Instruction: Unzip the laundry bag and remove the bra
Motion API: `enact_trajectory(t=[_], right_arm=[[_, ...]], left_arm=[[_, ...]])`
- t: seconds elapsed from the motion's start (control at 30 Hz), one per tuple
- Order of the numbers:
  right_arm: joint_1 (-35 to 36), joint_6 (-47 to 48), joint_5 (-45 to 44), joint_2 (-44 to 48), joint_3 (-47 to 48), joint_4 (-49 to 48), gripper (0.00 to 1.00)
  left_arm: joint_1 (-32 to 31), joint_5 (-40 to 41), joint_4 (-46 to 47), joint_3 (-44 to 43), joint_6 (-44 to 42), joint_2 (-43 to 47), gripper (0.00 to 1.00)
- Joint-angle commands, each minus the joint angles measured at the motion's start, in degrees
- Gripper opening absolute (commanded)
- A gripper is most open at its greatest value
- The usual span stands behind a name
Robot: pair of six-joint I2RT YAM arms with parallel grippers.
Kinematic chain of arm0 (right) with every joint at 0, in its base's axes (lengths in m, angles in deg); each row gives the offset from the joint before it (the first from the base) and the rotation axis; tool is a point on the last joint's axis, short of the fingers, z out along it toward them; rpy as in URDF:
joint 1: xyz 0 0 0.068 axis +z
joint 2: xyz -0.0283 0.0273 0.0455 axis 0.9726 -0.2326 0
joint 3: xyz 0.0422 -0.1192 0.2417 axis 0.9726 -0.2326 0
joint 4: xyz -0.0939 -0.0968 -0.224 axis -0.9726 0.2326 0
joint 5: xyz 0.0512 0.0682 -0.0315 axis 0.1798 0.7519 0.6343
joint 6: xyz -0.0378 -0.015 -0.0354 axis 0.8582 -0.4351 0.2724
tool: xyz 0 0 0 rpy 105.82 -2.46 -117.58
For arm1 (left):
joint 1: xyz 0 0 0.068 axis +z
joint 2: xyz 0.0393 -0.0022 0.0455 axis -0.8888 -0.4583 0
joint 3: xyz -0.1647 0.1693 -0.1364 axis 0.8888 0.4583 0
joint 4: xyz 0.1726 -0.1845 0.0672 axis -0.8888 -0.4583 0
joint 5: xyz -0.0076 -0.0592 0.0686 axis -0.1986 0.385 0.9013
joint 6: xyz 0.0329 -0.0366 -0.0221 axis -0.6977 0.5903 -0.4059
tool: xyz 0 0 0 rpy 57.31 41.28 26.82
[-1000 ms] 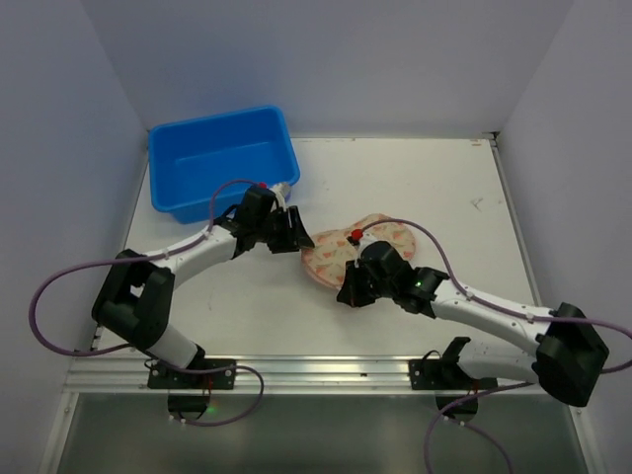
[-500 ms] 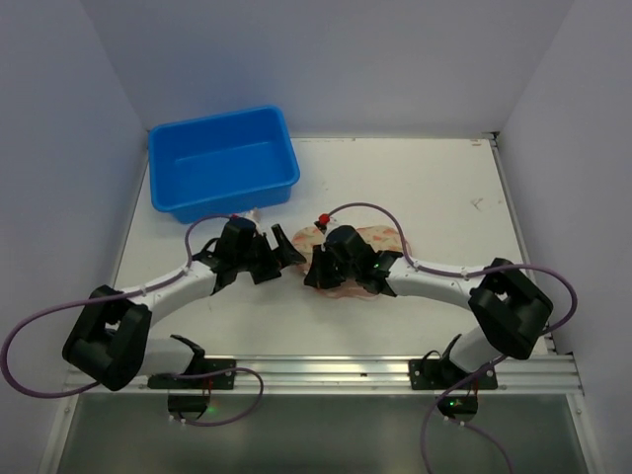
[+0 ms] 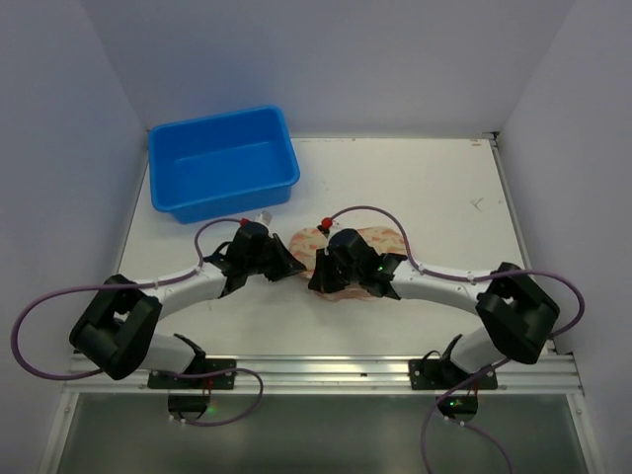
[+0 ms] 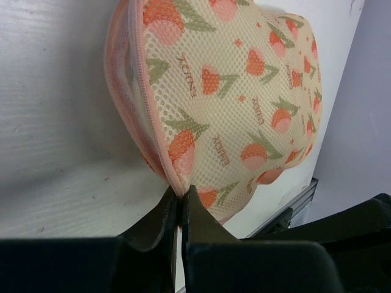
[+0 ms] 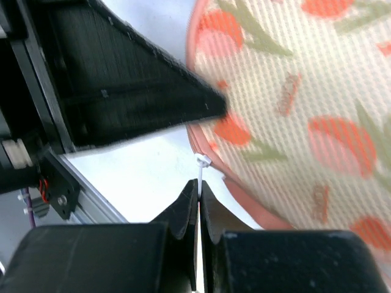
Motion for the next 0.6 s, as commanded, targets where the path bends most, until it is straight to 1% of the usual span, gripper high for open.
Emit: enact_trajectory(t=[0.0,0.1,0.13,0.2,0.23,0.3,0.33,0.37,0.43,0.5,0.57], right_arm=[[-1.20,1.45,-2.01,8.46,-2.47,6.88,0.00],[-3.75,1.19,-3.33,13.92,-5.55,12.41,0.00],[-5.32,1.37,-4.82,17.95,-6.17,13.91,0.00],[-7.09,1.54,-6.84,21.83,-8.02,18.74,0.00],[-9.10,1.63,-8.68,25.51,-8.55,20.15,0.00],[-11.57,2.24,-8.96,28.87,-10.39,23.23,0.00],[-13.49,2.42,-9.05,31.58,-10.83,23.93,0.00],[-13.95,3.03,-9.48,32.74,-11.19,24.99,0.00],[-14.21,3.82,-9.58,34.07,-11.10,25.44,0.00],[-14.13,4.97,-7.21,33.98,-10.75,23.86,0.00],[-14.04,4.97,-3.18,32.93,-10.40,20.54,0.00]], left_arm=[[1.30,3.31,-1.51,-2.82,-1.99,0.54,0.00],[3.41,1.64,-2.57,-1.95,-3.65,1.85,0.00],[5.07,0.68,-3.71,-2.03,-4.96,2.21,0.00],[7.01,0.32,-5.20,-2.12,-6.81,3.34,0.00],[7.72,0.32,-8.08,-2.90,-9.26,3.61,0.00],[9.12,0.32,-10.73,-4.48,-12.08,3.44,0.00],[9.48,0.58,-12.92,-6.32,-15.14,3.18,0.00],[9.74,1.02,-13.90,-7.47,-16.65,2.83,0.00],[10.36,1.72,-16.01,-9.84,-20.33,1.16,0.00],[10.62,1.64,-16.72,-14.41,-22.11,-1.99,0.00],[10.80,0.50,-17.43,-20.01,-23.52,-4.55,0.04]])
